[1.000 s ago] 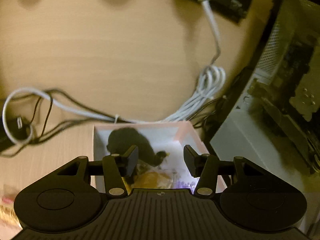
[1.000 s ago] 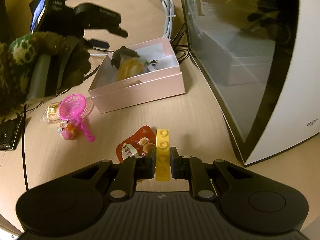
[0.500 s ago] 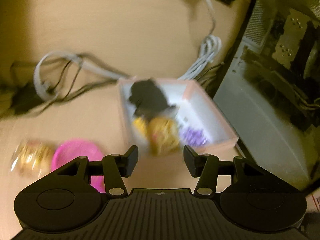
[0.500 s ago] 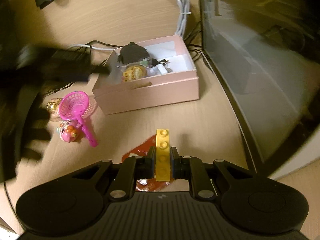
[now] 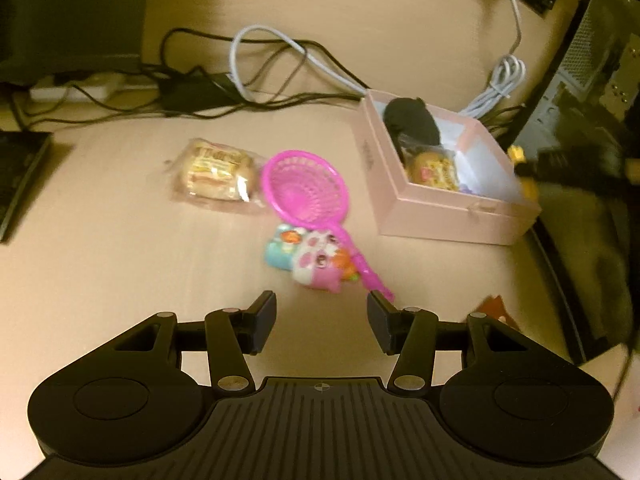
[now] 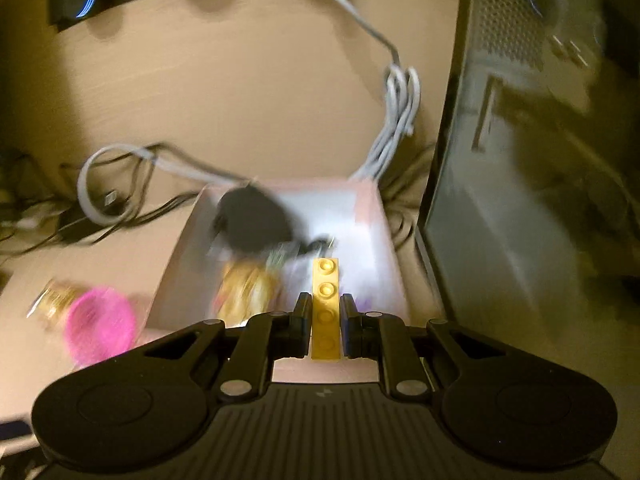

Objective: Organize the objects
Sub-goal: 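Lower the yellow brick into the pink box and open the right gripper, then grasp the pink-and-white toy figure with the left gripper, then grasp the second wrapped bun package with the right gripper and set it beside the red packet, then grasp the red snack packet with the right gripper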

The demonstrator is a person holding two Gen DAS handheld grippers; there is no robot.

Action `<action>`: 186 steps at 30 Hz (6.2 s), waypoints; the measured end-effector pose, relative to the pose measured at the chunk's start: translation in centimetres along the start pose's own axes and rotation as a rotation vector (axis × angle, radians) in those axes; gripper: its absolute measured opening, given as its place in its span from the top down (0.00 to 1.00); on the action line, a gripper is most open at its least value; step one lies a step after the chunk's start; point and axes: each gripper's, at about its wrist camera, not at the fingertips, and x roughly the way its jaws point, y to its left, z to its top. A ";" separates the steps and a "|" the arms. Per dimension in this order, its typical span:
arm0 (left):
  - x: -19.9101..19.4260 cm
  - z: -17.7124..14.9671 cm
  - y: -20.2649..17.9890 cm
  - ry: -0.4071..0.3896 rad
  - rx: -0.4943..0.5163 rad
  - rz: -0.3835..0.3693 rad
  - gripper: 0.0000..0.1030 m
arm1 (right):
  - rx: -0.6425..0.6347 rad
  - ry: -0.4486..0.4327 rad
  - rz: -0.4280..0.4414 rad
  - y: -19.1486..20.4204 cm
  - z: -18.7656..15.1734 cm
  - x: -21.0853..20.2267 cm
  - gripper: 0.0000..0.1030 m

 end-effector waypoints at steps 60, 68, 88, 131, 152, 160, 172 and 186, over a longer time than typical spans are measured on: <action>-2.0 -2.9 11.3 -0.011 -0.284 0.023 0.54 | -0.333 0.025 0.264 13.4 -7.0 -3.4 0.00; -5.6 -5.0 14.5 -0.036 -0.346 0.032 0.54 | -0.458 0.080 0.341 25.1 -2.3 3.6 0.00; -3.2 -3.9 11.3 0.021 -0.251 -0.041 0.54 | -0.437 0.024 0.336 20.1 -0.1 0.8 0.48; -0.8 -2.5 2.2 0.057 -0.002 -0.038 0.54 | -0.116 0.174 0.035 2.2 -14.6 -5.9 0.02; -0.8 -3.0 3.6 0.078 -0.035 -0.027 0.54 | -0.200 0.178 -0.027 2.7 -14.6 -4.4 0.02; -0.3 -3.0 2.9 0.099 -0.017 -0.032 0.54 | -0.129 0.188 -0.106 0.9 -14.8 -4.5 0.02; -0.1 -3.2 2.3 0.111 0.001 -0.044 0.54 | 0.099 0.252 0.016 -0.1 -14.4 -3.6 0.01; -0.2 -3.3 3.2 0.113 -0.001 -0.060 0.54 | 0.086 0.240 -0.014 3.2 -11.7 0.6 0.01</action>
